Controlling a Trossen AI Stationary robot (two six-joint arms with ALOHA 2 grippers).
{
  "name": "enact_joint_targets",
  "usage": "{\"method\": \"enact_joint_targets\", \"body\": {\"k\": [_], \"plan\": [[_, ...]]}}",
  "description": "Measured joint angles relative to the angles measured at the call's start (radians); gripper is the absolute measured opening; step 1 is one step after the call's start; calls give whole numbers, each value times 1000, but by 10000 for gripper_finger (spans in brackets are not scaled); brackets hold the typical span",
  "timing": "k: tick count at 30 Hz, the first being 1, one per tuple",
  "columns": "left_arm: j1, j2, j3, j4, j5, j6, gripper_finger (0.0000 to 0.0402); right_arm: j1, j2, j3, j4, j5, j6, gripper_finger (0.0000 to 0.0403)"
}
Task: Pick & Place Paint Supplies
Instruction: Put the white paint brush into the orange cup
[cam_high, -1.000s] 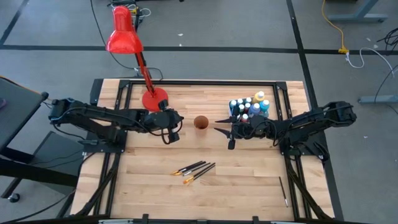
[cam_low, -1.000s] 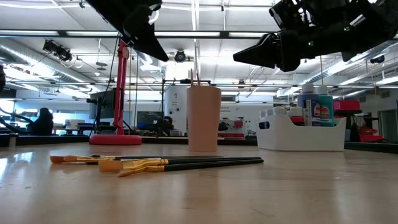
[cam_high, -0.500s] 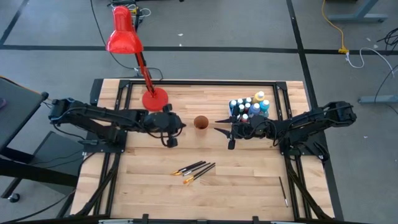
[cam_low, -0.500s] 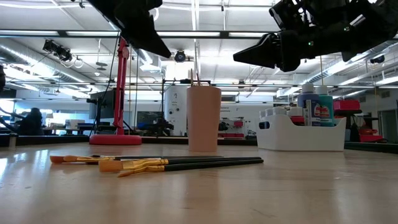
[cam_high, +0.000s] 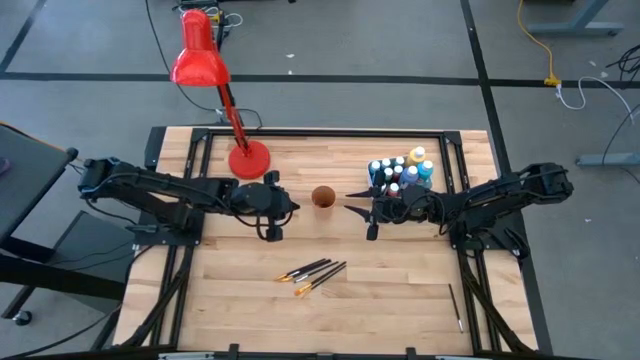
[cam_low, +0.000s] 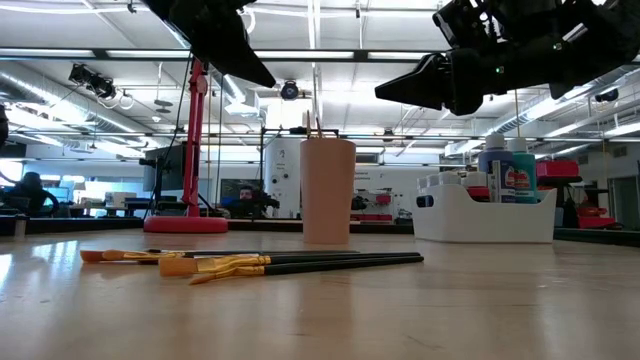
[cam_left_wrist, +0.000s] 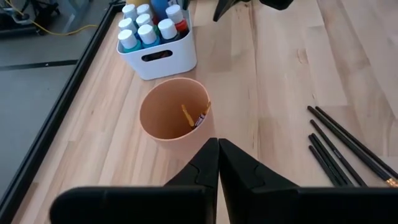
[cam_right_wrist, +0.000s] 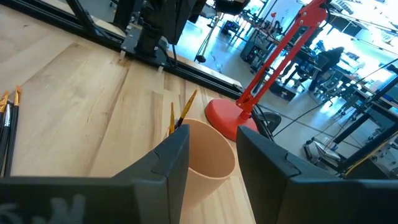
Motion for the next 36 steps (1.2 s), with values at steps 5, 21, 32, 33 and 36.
{"method": "enact_joint_targets", "body": {"k": [5,21,32,33,36], "plan": [[0,0,0,0,-4,0,22,0,0,0,0,0,0,137],[0,-2,0,-1,-33,3,22,1,0,0,12,-1,84,137],[0,-2,0,-3,-33,0,22,8,-32,1,-114,4,304,137],[0,-2,0,-5,-32,-2,22,13,-42,1,-144,1,316,137],[0,-2,0,-13,-31,-4,22,35,-113,1,-259,-8,366,137]]}}
